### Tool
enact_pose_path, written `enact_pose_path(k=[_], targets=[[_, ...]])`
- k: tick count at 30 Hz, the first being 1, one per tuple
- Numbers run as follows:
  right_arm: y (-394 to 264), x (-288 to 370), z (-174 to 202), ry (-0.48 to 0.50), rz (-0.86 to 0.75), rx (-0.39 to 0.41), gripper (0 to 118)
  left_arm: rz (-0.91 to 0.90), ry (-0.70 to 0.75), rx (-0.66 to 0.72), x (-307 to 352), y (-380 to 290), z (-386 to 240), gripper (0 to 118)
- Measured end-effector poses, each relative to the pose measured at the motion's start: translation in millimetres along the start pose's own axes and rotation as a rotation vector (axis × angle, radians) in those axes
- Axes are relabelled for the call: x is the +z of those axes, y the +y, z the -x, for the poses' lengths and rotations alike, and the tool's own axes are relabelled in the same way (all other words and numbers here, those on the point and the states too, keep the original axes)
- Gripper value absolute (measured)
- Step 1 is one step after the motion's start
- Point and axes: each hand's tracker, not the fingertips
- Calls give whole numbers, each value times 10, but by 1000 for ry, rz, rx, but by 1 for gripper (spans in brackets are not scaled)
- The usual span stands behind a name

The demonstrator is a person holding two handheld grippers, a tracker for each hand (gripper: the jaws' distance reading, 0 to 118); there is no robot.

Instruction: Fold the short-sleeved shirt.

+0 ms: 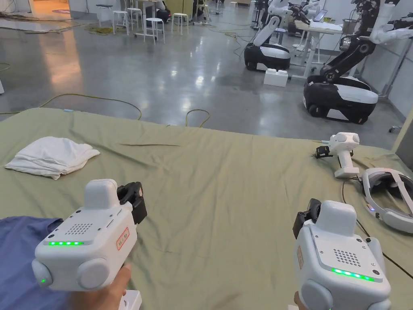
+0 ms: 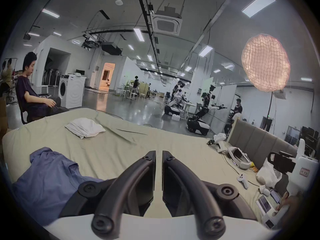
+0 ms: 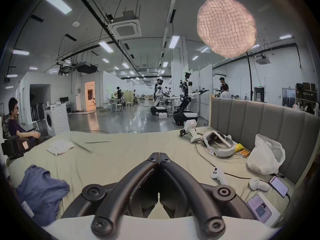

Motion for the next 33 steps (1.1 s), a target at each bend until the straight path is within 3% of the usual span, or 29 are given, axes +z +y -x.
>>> enact_pose_path(k=[2, 5, 9, 21, 24, 25, 27, 33], targets=[[-9, -10, 22, 9, 4, 31, 0, 73, 7, 4, 26, 14, 41, 9], [-43, -31, 48, 20, 16, 48, 0, 154, 161, 1, 23, 21, 173, 9], [-101, -48, 95, 27, 48, 56, 0, 197, 63, 22, 194, -19, 674, 9], [-328, -166, 298, 73, 140, 106, 0, 626, 281, -63, 104, -276, 2097, 9], [-365, -184, 347, 87, 158, 117, 0, 713, 295, -33, 14, -372, 2365, 26], [-376, -188, 359, 93, 164, 121, 0, 741, 283, -19, -39, -409, 2504, 42], [-395, -193, 377, 103, 175, 130, 0, 789, 283, 2, -96, -496, 2637, 61], [-456, -203, 377, 107, 198, 157, 0, 927, 304, 16, -227, -842, 2859, 65]])
